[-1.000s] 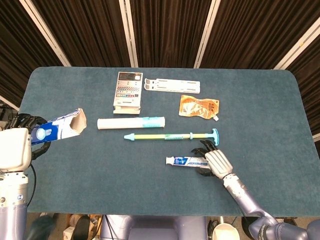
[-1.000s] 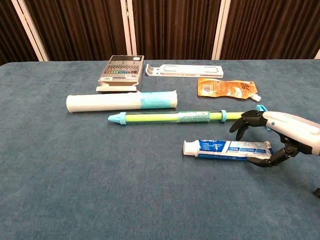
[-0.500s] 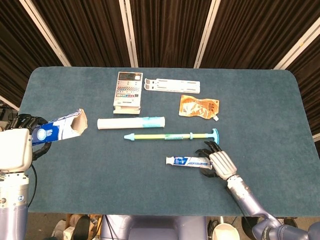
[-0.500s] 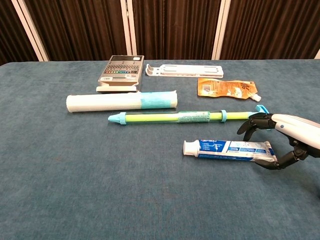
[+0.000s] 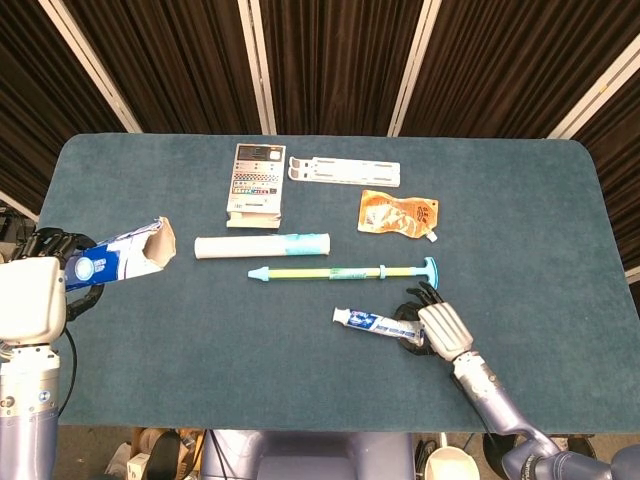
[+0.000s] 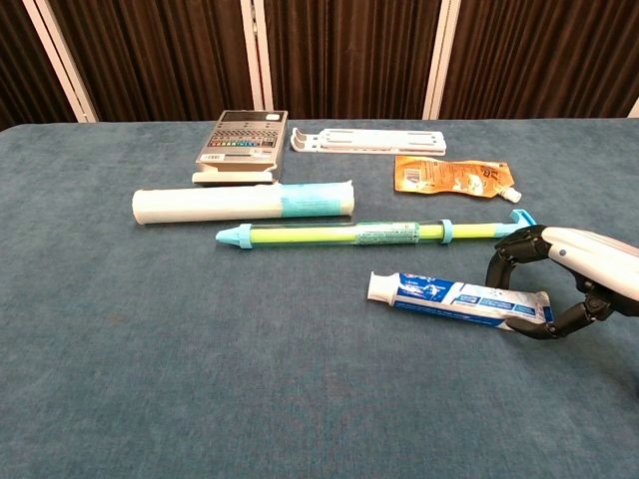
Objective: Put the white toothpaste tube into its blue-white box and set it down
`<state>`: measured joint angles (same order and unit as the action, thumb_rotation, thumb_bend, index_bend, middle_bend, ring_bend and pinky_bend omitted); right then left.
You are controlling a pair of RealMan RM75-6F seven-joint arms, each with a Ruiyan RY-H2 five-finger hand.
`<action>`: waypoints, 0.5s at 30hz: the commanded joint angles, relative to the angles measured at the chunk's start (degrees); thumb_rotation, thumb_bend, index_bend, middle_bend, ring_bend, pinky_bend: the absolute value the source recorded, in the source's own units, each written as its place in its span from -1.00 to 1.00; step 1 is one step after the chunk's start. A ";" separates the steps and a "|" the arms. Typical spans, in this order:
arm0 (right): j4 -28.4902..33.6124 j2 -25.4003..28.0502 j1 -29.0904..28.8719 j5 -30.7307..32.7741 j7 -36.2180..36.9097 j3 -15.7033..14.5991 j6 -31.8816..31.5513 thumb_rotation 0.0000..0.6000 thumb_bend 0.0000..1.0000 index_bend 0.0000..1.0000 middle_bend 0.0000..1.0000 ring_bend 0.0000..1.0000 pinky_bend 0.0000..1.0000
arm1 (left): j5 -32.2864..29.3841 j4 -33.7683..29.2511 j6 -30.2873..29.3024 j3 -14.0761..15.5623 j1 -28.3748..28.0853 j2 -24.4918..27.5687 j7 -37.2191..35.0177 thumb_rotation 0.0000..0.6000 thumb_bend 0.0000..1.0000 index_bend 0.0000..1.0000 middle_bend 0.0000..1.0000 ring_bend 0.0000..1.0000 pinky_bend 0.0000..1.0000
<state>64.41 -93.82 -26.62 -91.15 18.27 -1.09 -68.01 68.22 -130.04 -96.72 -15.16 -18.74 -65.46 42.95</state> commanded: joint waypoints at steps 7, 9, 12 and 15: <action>-1.21 -1.25 0.32 -0.50 0.87 0.17 -1.34 1.00 -0.30 -0.04 0.00 -0.67 -1.00 | -0.19 0.20 -0.05 -0.17 0.27 0.37 -0.81 1.00 -0.33 -0.11 -0.16 -0.49 -0.33; -1.08 -1.09 0.20 -0.60 0.95 0.08 -1.12 1.00 -0.28 -0.04 0.00 -0.67 -1.00 | -0.23 0.34 -0.06 -0.13 0.38 0.51 -0.93 1.00 -0.33 -0.11 -0.16 -0.49 -0.33; -0.66 -0.80 0.10 -0.67 0.36 0.22 -1.23 1.00 -0.20 -0.02 0.04 -0.63 -1.00 | -0.19 0.42 0.03 -0.08 0.50 0.67 -1.40 1.00 -0.33 -0.11 -0.16 -0.49 -0.33; -0.63 -1.05 0.21 -0.80 -0.37 0.54 -2.05 1.00 -0.08 0.15 0.20 -0.48 -1.00 | 0.34 0.52 0.11 0.13 0.59 0.67 -1.73 1.00 -0.33 -0.11 -0.16 -0.49 -0.33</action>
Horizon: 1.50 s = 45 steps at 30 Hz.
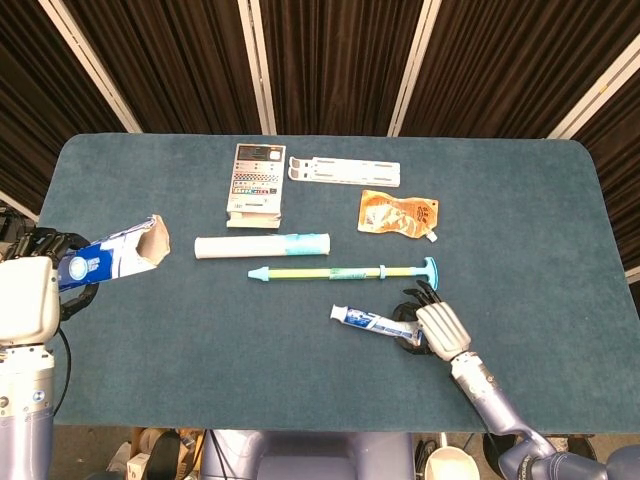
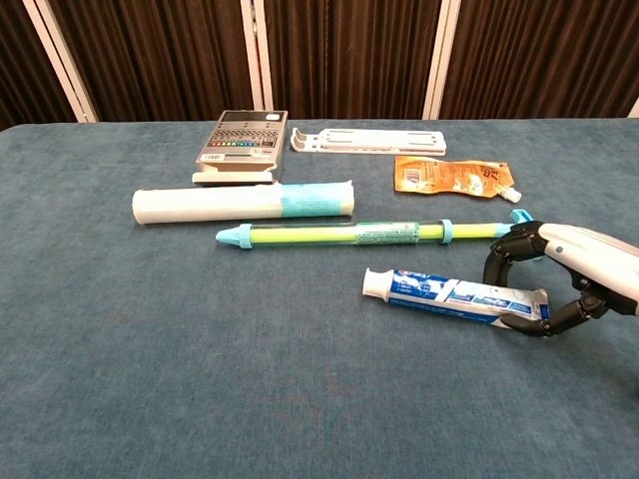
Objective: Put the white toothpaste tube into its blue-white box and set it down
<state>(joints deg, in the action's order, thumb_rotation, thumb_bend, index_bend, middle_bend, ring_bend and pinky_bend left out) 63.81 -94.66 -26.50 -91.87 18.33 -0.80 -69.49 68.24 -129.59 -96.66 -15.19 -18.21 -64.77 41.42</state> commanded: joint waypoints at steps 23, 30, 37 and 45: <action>12.99 9.75 1.42 -5.02 -5.81 4.03 -13.97 1.00 0.75 0.51 0.46 -0.23 -1.00 | 8.83 4.33 4.08 4.78 1.85 -3.07 -14.90 1.00 -0.33 -0.10 -0.14 -0.48 -0.33; 26.99 20.52 0.16 -5.76 -13.82 6.85 -13.36 1.00 0.74 0.51 0.46 -0.23 -1.00 | 14.59 9.44 6.39 7.01 1.83 -6.96 -24.40 1.00 -0.33 -0.10 -0.15 -0.48 -0.33; 43.08 34.67 -2.23 -3.30 -19.72 12.59 -9.98 1.00 0.74 0.51 0.46 -0.23 -1.00 | 18.06 15.24 8.26 8.11 1.11 -12.01 -32.93 1.00 -0.33 -0.10 -0.15 -0.48 -0.34; 63.03 53.36 -5.48 3.59 -20.26 21.00 -3.50 1.00 0.74 0.51 0.46 -0.23 -1.00 | 18.59 25.98 9.47 8.79 0.97 -19.00 -44.60 1.00 -0.33 -0.10 -0.16 -0.48 -0.34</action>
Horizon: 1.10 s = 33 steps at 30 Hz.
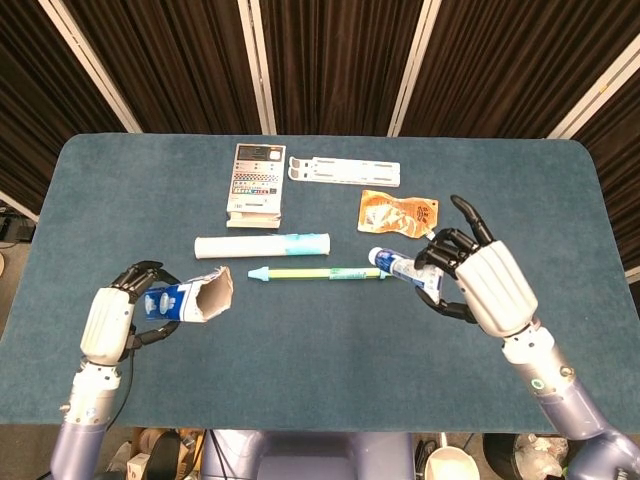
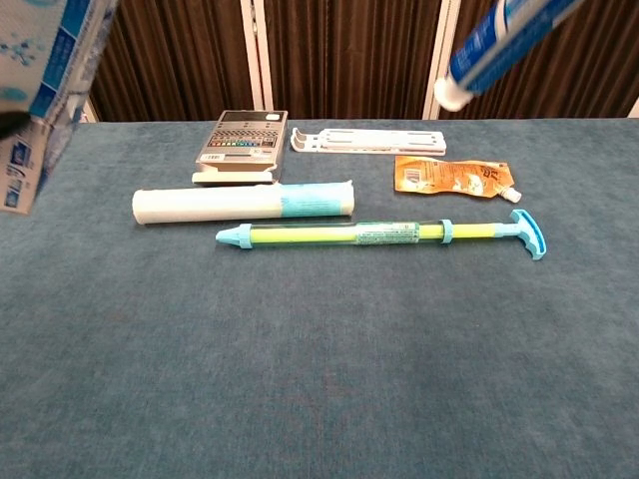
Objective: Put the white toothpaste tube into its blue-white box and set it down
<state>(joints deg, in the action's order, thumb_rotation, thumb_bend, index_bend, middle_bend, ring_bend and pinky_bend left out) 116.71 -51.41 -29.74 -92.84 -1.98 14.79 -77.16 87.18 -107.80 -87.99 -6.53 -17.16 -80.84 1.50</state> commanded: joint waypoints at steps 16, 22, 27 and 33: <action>18.28 32.81 -6.16 3.75 18.29 16.25 8.75 1.00 0.75 0.51 0.46 -0.23 -1.00 | -9.30 11.80 6.79 -4.77 -2.06 -5.83 -9.63 1.00 -0.33 -0.10 -0.16 -0.48 -0.34; 18.28 34.27 -8.91 3.21 22.23 18.69 9.90 1.00 0.75 0.51 0.46 -0.23 -1.00 | -9.25 11.68 8.67 -5.72 -4.58 -8.75 -6.14 1.00 -0.33 -0.10 -0.16 -0.48 -0.34; 18.28 33.39 -9.41 2.80 22.91 18.37 10.84 1.00 0.74 0.51 0.46 -0.23 -1.00 | -8.78 10.51 9.44 -6.11 -6.19 -10.74 -3.25 1.00 -0.33 -0.10 -0.16 -0.48 -0.34; 18.28 30.64 -9.26 2.96 22.70 16.97 11.15 1.00 0.74 0.51 0.46 -0.23 -1.00 | -6.84 7.61 9.49 -5.45 -7.05 -11.33 -0.79 1.00 -0.33 -0.10 -0.16 -0.48 -0.34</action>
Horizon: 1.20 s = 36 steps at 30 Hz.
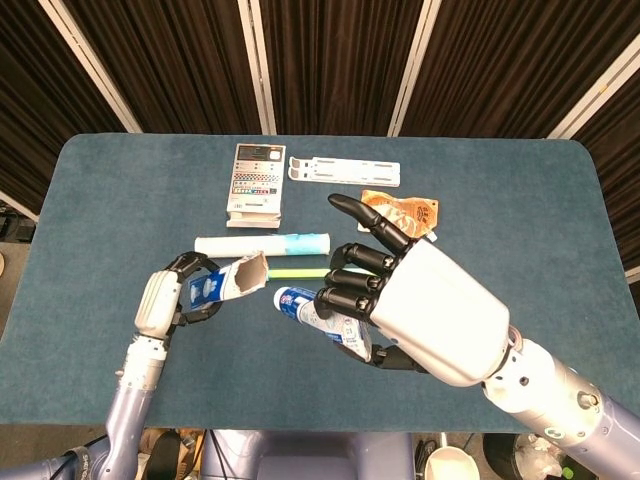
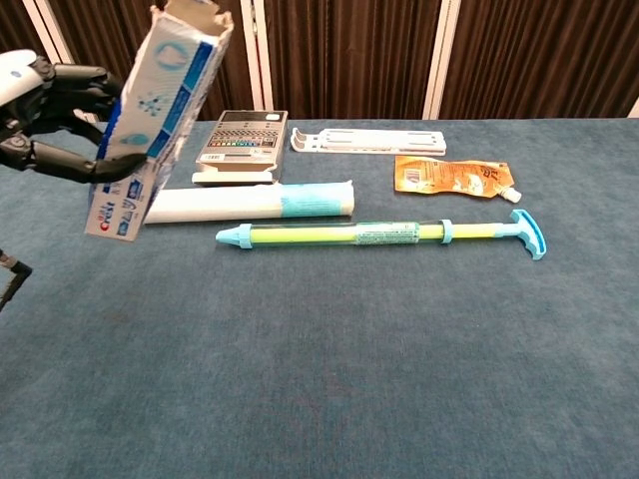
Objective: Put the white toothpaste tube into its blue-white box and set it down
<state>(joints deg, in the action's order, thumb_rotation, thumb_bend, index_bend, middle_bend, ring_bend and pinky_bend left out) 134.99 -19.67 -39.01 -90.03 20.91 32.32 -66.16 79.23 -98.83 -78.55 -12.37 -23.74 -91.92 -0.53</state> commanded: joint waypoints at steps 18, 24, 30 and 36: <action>0.00 -6.08 1.44 -0.07 -3.17 -3.44 -1.65 1.00 0.75 0.51 0.46 -0.23 -1.00 | 2.02 -7.34 1.80 1.40 -2.04 -1.96 3.69 1.00 -0.33 -0.11 -0.17 -0.48 -0.34; 0.00 -6.65 1.99 -1.02 -2.60 -4.13 -2.18 1.00 0.74 0.51 0.46 -0.23 -1.00 | 2.21 -8.87 1.06 0.49 -2.17 -1.73 4.24 1.00 -0.33 -0.11 -0.17 -0.48 -0.34; 0.00 -7.84 1.75 -1.59 -2.72 -4.72 -1.82 1.00 0.75 0.51 0.46 -0.23 -1.00 | 2.53 -9.89 1.00 0.43 -2.49 -1.97 5.21 1.00 -0.33 -0.11 -0.17 -0.48 -0.34; 0.00 -8.59 1.67 -1.66 -3.04 -5.03 -1.93 1.00 0.74 0.51 0.46 -0.23 -1.00 | 2.48 -10.27 1.31 0.47 -2.81 -2.07 5.75 1.00 -0.33 -0.11 -0.17 -0.48 -0.34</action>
<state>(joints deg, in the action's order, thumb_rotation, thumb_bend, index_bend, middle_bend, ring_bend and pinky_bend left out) 134.99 -28.23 -37.34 -91.70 17.92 27.31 -68.06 81.72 -109.08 -77.29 -11.92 -26.50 -93.97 5.14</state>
